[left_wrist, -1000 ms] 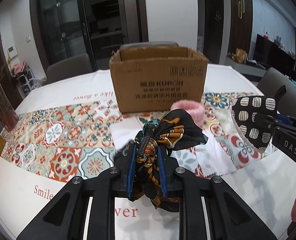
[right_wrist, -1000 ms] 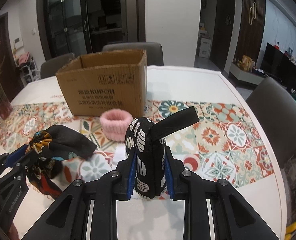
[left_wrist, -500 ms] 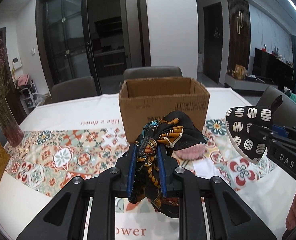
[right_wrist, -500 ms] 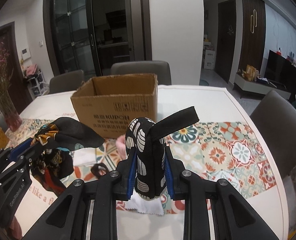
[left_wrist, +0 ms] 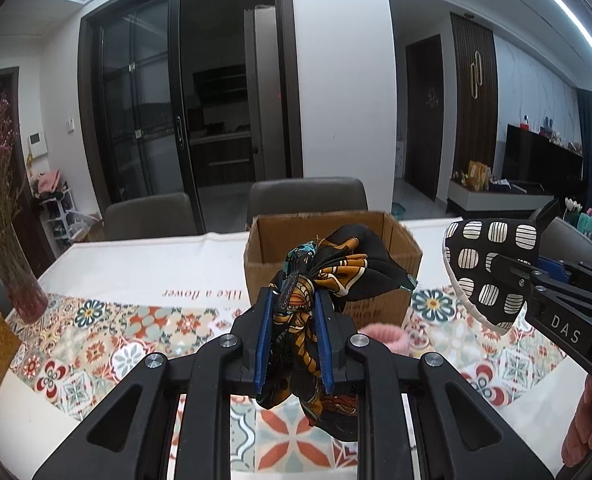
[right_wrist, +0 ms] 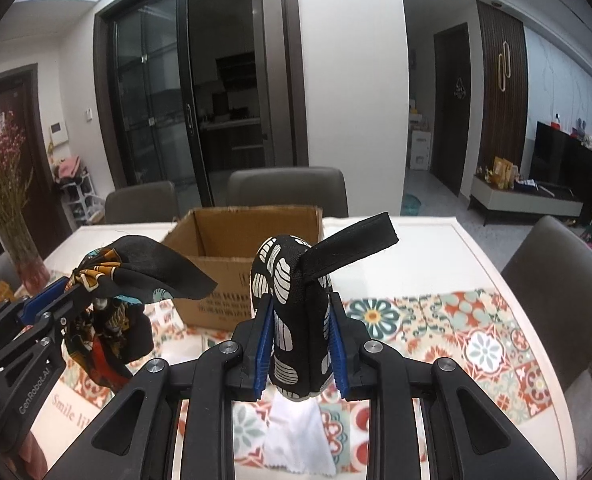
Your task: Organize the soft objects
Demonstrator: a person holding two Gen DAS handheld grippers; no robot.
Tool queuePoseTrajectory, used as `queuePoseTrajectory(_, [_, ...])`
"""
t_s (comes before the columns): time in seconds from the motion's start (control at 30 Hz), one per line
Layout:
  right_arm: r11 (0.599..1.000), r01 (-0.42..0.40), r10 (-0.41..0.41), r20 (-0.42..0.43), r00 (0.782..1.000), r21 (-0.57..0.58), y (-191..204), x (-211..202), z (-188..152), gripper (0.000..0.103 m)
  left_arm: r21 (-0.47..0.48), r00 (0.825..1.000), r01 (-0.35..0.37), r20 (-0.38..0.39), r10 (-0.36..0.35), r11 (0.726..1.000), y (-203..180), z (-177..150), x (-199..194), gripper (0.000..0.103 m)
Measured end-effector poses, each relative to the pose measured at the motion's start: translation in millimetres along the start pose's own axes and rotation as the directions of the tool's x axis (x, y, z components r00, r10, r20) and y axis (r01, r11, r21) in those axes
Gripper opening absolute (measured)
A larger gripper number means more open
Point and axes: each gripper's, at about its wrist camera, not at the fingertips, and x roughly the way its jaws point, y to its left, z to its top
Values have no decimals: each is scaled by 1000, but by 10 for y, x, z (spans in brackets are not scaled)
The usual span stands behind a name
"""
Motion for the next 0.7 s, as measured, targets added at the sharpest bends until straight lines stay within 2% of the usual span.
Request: queuePoseTrajectory(0.7, [1000, -29, 30, 129, 991, -6, 76, 165, 530, 26, 13, 986, -11, 167, 9, 1000, 92, 669, 98, 21])
